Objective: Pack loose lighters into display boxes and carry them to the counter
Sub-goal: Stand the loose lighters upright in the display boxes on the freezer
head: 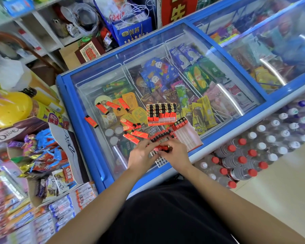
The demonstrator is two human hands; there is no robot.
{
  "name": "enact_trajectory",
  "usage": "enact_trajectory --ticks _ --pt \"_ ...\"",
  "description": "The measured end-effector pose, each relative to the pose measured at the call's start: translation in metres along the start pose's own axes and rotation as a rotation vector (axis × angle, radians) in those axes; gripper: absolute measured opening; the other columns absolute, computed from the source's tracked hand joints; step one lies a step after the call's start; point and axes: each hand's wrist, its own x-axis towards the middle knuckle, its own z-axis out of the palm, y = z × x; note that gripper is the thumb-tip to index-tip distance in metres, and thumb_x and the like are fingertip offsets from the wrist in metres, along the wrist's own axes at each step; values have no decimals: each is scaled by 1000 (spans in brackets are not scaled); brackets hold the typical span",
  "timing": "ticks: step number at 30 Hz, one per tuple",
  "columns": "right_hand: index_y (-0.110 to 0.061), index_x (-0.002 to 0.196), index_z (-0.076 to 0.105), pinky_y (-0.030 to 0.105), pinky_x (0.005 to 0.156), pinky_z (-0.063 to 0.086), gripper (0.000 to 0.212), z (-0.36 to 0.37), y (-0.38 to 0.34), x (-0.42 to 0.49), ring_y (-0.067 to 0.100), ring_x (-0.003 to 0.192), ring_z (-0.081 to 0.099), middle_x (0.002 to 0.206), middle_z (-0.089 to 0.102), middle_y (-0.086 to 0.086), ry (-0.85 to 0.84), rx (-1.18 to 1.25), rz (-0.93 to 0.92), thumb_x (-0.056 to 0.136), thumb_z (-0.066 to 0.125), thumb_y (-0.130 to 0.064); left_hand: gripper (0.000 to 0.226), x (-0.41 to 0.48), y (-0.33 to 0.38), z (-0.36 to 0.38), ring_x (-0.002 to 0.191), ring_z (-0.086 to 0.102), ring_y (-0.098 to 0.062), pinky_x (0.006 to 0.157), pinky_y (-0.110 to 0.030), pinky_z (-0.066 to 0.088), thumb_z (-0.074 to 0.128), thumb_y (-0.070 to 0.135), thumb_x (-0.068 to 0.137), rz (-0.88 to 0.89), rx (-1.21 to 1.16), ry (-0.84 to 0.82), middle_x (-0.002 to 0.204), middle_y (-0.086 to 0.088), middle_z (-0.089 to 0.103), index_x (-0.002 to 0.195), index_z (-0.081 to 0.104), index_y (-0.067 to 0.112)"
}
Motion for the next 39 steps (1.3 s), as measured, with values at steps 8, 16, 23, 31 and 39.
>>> enact_trajectory --ticks 8,16,23,31,39 --pt "-22 110 76 16 80 53 27 -9 2 0 4 91 65 99 68 -13 -65 132 21 84 77 -12 24 2 0 -3 85 64 -13 61 -32 58 82 27 83 -10 -36 81 95 5 70 105 77 17" --pt "-37 102 66 8 78 50 37 -18 -1 -5 -10 88 63 95 64 -31 65 151 50 88 71 -4 27 -3 -2 -8 83 55 -12 48 -25 46 87 26 75 -113 -6 124 93 3 58 97 75 16" --pt "-25 100 69 19 80 56 22 -11 6 -4 2 86 68 95 71 -17 132 202 101 84 80 -13 29 -6 0 -9 78 55 -9 49 -28 53 84 28 81 -124 -34 72 100 6 60 106 71 20" --pt "-30 96 68 21 73 56 22 -7 0 -1 5 76 67 90 71 -16 70 166 94 82 83 -24 39 9 10 -15 95 58 -16 64 -29 55 82 33 81 -26 -28 37 102 3 63 116 72 19" --pt "-31 99 69 22 75 57 27 -12 -5 0 6 77 68 88 71 -19 -29 111 53 82 80 -15 22 17 3 -14 80 59 -18 72 -36 52 81 23 84 112 -89 -47 94 3 76 105 79 16"
